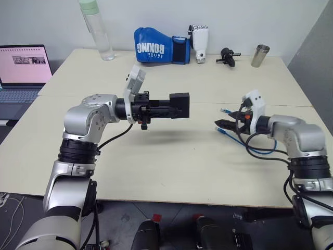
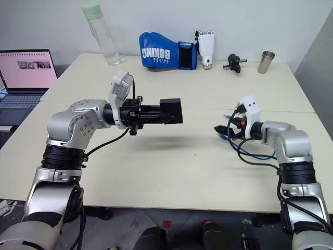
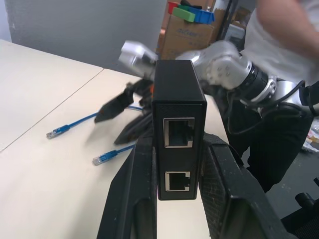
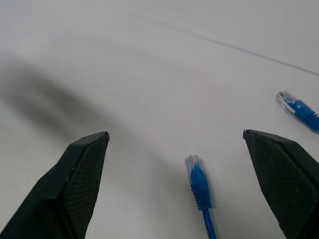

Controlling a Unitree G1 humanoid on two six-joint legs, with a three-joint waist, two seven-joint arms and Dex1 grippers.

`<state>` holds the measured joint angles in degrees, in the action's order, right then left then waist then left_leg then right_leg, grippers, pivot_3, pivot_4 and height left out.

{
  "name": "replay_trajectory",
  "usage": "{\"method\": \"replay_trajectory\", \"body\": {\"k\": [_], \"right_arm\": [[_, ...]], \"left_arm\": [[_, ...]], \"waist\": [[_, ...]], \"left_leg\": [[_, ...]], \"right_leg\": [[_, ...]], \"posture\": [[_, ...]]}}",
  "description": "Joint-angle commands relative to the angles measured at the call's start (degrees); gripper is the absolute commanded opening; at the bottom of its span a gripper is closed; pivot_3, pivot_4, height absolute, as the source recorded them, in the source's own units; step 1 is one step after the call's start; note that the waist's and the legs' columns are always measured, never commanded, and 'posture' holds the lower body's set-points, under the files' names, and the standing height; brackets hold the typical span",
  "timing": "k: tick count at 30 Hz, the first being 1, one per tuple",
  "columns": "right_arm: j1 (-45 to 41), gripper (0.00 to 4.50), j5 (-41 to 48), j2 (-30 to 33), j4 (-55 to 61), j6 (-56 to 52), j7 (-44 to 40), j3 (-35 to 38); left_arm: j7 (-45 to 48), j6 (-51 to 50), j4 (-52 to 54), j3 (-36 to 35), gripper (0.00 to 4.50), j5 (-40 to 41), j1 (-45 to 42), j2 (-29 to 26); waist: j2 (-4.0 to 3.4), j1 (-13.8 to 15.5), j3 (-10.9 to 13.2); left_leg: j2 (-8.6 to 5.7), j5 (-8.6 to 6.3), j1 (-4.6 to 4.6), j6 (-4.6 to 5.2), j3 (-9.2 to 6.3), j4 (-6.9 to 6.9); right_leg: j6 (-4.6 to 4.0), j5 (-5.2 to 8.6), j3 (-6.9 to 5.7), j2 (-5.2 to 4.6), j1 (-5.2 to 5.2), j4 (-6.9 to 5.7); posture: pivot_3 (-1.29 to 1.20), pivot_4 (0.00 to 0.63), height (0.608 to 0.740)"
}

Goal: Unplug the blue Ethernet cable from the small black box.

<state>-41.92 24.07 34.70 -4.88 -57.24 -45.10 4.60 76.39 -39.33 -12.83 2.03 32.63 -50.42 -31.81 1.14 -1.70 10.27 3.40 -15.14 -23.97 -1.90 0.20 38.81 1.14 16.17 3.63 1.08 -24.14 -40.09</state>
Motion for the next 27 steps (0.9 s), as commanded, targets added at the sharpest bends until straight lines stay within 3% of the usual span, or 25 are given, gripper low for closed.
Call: {"method": "replay_trajectory", "body": {"k": [1,6,10,13,19,27], "right_arm": [[-1.0,4.44,9.6,3.5,11.9,-4.3,-5.2,5.3],[-4.5,4.44,22.0,2.2,22.6,-11.2,-3.9,10.5],[-7.6,4.44,26.3,-1.9,27.0,-13.1,2.8,11.3],[-3.9,4.44,22.6,-2.5,30.7,-8.5,5.5,6.7],[3.5,4.44,16.0,-5.0,31.2,-2.3,11.7,0.9],[9.7,4.44,10.0,-8.2,29.4,4.3,15.4,-3.3]], "left_arm": [[-0.7,1.8,0.5,-2.5,0.80,-0.1,-0.7,-1.9],[-7.8,6.1,-3.8,-6.3,0.80,-2.3,-1.4,-1.8],[-21.1,13.3,-8.1,-9.3,0.80,-7.7,-0.7,0.5],[-33.1,20.7,-12.6,-9.5,0.80,-14.8,1.8,1.8],[-50.2,30.6,-22.8,-11.8,0.80,-20.7,4.3,6.3],[-55.2,40.8,-32.5,-10.9,0.80,-24.1,6.4,10.4]], "waist": [[-0.01,0.0,0.0],[-0.01,0.0,0.0],[0.03,0.1,0.0],[0.02,0.2,0.0],[0.04,0.3,0.0],[0.05,0.2,0.0]], "left_leg": [[0.00,0.00,-0.01,0.01,-0.01,0.00],[0.02,-0.01,0.00,0.02,-0.03,-0.02],[0.06,-0.01,0.03,0.02,-0.07,-0.01],[-0.02,-0.01,0.02,0.02,-0.05,0.00],[-0.04,-0.01,-0.07,0.02,-0.06,0.03],[-0.06,0.00,-0.08,0.01,-0.05,0.01]], "right_leg": [[0.00,0.00,-0.01,0.00,0.00,0.01],[0.00,0.00,-0.02,0.04,0.01,0.03],[0.00,0.00,-0.04,0.07,0.02,-0.03],[0.01,0.00,-0.04,-0.06,0.06,0.03],[0.04,-0.02,-0.06,-0.12,0.02,0.04],[0.06,-0.04,-0.06,-0.12,0.01,0.05]], "posture": [[0.00,0.150,0.740],[0.00,0.150,0.740],[0.00,0.150,0.740],[0.00,0.150,0.740],[0.00,0.150,0.740],[0.00,0.150,0.740]]}}
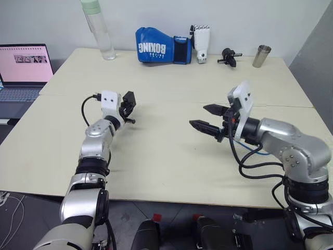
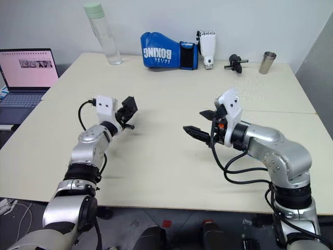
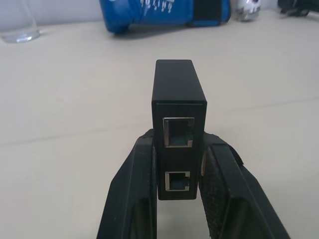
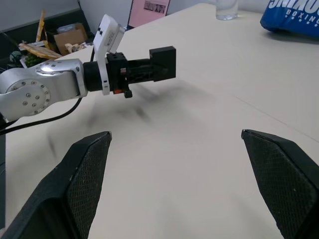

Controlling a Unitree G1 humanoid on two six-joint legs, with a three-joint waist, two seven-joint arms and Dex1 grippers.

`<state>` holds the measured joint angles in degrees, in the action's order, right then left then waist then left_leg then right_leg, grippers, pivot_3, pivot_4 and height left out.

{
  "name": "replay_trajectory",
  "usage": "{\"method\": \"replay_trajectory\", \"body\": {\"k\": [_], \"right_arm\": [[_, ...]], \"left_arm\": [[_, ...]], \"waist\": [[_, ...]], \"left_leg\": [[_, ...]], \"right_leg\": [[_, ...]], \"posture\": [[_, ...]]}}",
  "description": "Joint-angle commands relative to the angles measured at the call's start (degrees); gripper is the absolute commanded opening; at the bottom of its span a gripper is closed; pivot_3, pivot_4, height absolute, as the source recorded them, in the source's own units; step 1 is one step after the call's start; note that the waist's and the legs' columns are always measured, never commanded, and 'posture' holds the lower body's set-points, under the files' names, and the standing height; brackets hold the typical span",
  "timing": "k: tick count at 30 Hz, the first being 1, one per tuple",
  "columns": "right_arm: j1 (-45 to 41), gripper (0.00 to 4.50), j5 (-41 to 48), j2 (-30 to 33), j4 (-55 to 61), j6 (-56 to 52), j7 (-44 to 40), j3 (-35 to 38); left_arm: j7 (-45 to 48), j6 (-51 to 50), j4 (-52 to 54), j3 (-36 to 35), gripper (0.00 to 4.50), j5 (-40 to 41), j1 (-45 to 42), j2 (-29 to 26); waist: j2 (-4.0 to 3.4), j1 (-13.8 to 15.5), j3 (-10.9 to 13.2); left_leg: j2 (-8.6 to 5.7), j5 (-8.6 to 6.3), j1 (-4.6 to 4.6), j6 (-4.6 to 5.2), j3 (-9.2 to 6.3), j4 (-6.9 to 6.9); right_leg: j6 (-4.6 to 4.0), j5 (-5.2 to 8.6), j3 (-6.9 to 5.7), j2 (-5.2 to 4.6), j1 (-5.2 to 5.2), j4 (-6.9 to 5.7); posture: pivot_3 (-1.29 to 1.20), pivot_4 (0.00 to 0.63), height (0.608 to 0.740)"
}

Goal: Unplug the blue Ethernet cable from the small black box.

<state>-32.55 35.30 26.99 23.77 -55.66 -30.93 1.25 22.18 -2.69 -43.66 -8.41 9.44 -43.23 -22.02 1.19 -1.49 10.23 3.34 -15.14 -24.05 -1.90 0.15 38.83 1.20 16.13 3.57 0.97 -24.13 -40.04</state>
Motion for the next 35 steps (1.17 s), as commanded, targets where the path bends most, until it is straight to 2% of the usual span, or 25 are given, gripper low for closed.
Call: {"method": "replay_trajectory", "body": {"k": [1,2,4,10,13,17,21,24,30,35], "right_arm": [[0.6,4.44,-1.5,-0.5,0.6,3.0,1.2,0.0],[0.7,4.44,-1.7,-0.5,0.5,3.2,1.2,-0.1],[0.9,4.50,-1.6,-0.3,0.6,3.2,1.0,-0.3],[0.7,4.50,-1.3,0.4,0.6,2.7,0.6,-0.1],[0.8,4.50,-1.1,0.7,0.9,2.3,0.5,0.0],[1.0,4.50,0.2,1.4,1.8,0.8,0.8,1.0],[1.4,4.50,2.7,3.2,3.4,-2.4,1.2,3.7],[1.7,4.50,5.9,6.2,4.6,-6.2,0.8,7.6],[4.7,4.50,11.8,15.7,4.3,-13.4,-2.6,13.9],[9.8,4.50,12.2,20.8,2.7,-15.8,-2.7,18.1]], "left_arm": [[-0.9,4.9,-2.7,-0.5,0.80,-1.0,-1.0,0.8],[-0.8,5.4,-3.4,-0.6,0.80,-0.9,-1.2,0.9],[-1.2,6.8,-6.4,-0.8,1.50,-1.2,-1.6,1.0],[-0.3,9.1,-11.1,-1.0,2.86,-0.9,-2.8,1.3],[0.8,8.8,-10.1,-1.2,3.60,-0.4,-2.5,1.2],[4.1,5.0,-3.4,-0.9,4.46,0.7,-1.0,0.0],[8.0,-3.8,8.7,-0.7,4.46,1.4,1.3,-4.1],[12.6,-13.4,16.8,-0.4,4.46,2.0,1.6,-10.6],[29.8,-29.5,29.0,1.1,4.46,8.4,4.0,-23.9],[41.5,-33.7,34.4,-0.2,4.46,13.3,11.9,-31.7]], "waist": [[0.00,0.0,0.0],[0.00,0.0,0.0],[0.00,0.0,0.0],[0.00,0.0,0.0],[0.00,0.0,0.0],[0.00,0.0,0.0],[0.00,-0.1,0.0],[0.00,-0.2,0.0],[-0.01,-0.1,0.0],[-0.01,-0.2,0.0]], "left_leg": [[-0.01,0.00,0.00,0.00,0.00,0.00],[-0.02,0.00,0.00,0.00,-0.01,0.00],[-0.02,0.00,0.02,0.00,0.00,0.00],[-0.03,0.00,0.01,0.00,-0.01,0.00],[-0.03,0.00,0.02,0.00,-0.02,0.00],[-0.03,0.00,0.02,0.00,-0.03,0.00],[-0.01,0.01,0.01,-0.01,-0.03,0.00],[0.02,0.01,0.02,-0.01,-0.02,-0.03],[0.02,0.00,0.10,-0.01,0.00,-0.07],[0.03,0.00,0.16,0.00,0.04,-0.07]], "right_leg": [[0.00,0.00,0.00,0.00,0.00,-0.01],[0.00,0.00,-0.01,0.00,0.01,-0.01],[0.00,0.00,0.00,0.00,0.01,-0.01],[0.00,0.00,-0.02,0.01,0.02,-0.01],[0.00,0.00,-0.04,0.01,0.03,-0.01],[0.00,0.00,-0.03,0.01,0.03,-0.01],[0.00,0.00,-0.03,0.01,0.02,-0.01],[0.00,0.00,-0.01,0.03,0.02,-0.02],[0.00,0.02,-0.01,0.04,0.07,0.03],[0.00,0.04,0.03,0.03,0.09,0.03]], "posture": [[0.00,0.150,0.740],[0.00,0.150,0.740],[0.00,0.150,0.740],[0.00,0.150,0.740],[0.00,0.150,0.740],[0.00,0.150,0.740],[0.00,0.150,0.740],[0.00,0.150,0.740],[0.00,0.150,0.740],[0.00,0.150,0.740]]}}
